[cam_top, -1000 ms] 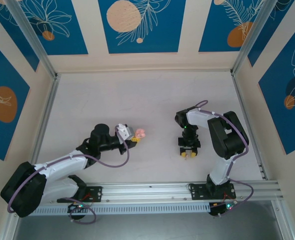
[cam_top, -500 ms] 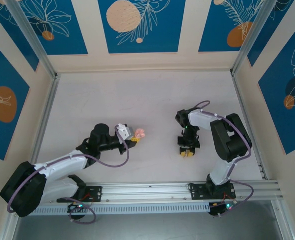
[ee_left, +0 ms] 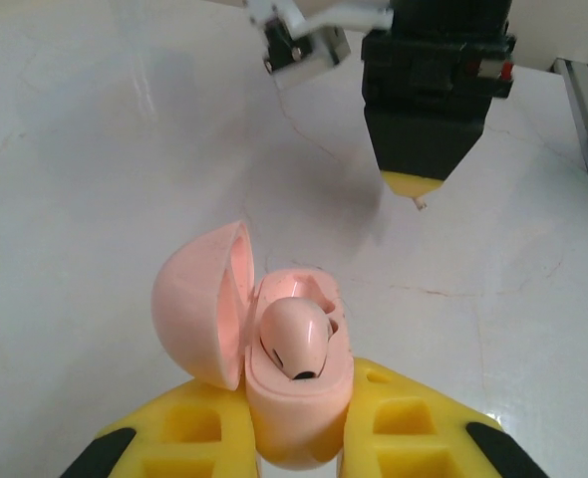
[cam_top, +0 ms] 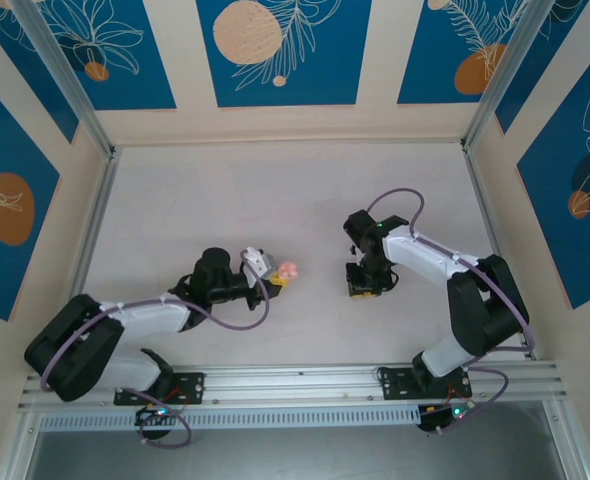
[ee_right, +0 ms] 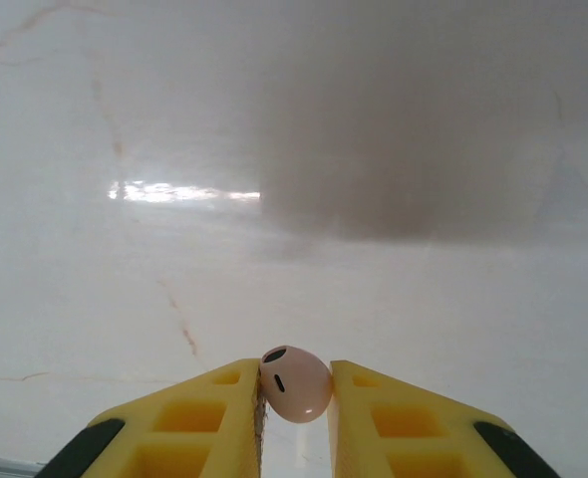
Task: Insert the wireless bluetooth earbuds into the charging case
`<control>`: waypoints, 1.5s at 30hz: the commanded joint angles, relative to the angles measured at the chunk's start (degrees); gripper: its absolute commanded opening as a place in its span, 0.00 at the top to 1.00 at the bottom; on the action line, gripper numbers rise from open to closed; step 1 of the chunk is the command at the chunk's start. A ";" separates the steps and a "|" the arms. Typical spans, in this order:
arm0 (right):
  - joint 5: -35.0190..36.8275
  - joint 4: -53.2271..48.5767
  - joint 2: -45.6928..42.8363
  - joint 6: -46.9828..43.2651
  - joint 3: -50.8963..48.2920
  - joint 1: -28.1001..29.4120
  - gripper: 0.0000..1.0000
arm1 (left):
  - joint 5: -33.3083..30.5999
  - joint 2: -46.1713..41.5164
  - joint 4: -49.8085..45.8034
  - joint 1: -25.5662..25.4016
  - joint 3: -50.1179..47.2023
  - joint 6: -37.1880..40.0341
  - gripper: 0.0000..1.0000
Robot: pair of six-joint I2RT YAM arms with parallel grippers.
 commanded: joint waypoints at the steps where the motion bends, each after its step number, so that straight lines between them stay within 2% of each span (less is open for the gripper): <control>1: 3.30 2.45 -3.06 -1.28 1.97 2.43 0.78 | 3.03 3.54 9.06 -1.26 -0.40 -4.18 0.87; 8: 7.89 8.16 -6.10 -4.88 4.55 9.16 0.78 | 4.66 9.31 14.24 -2.60 0.63 -6.55 0.87; 21: 13.53 19.23 -9.28 -11.71 5.18 19.06 0.78 | 5.09 9.21 14.57 -3.23 1.27 -7.76 0.87; 29: 13.58 22.64 -12.53 -13.80 3.44 21.23 0.77 | 4.55 8.72 14.21 -3.26 1.45 -8.18 0.87; 45: 12.66 23.01 -13.11 -15.82 1.08 22.76 0.77 | 3.60 7.66 16.62 -3.29 1.97 -11.36 0.87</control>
